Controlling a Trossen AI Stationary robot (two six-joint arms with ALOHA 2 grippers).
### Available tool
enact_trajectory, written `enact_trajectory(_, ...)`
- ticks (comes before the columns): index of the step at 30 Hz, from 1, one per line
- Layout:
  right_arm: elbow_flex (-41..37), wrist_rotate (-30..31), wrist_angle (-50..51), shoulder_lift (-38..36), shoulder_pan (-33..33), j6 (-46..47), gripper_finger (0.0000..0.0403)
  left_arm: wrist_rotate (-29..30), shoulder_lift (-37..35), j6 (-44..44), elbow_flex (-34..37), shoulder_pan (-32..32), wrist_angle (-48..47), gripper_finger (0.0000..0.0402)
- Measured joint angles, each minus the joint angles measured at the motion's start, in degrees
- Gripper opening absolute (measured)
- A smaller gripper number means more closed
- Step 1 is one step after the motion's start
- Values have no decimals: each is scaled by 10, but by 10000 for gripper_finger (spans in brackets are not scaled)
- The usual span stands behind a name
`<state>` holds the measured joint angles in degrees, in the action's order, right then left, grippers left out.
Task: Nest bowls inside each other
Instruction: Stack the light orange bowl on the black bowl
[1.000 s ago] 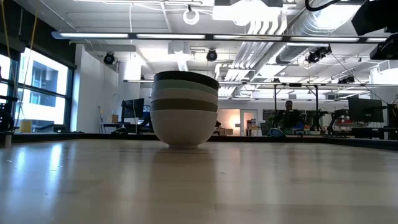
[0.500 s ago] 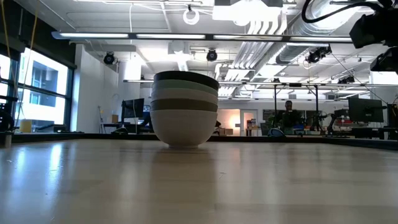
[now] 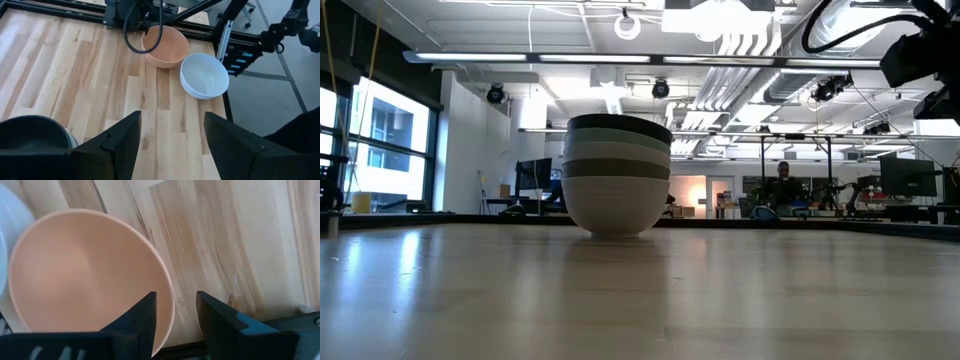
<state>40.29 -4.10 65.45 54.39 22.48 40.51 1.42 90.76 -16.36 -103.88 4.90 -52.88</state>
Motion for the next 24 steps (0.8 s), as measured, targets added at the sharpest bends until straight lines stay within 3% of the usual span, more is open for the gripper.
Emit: enact_trajectory(24, 0, 6, -80, 133, 0, -50, 132, 21, 0, -17, 0, 41, 0, 207)
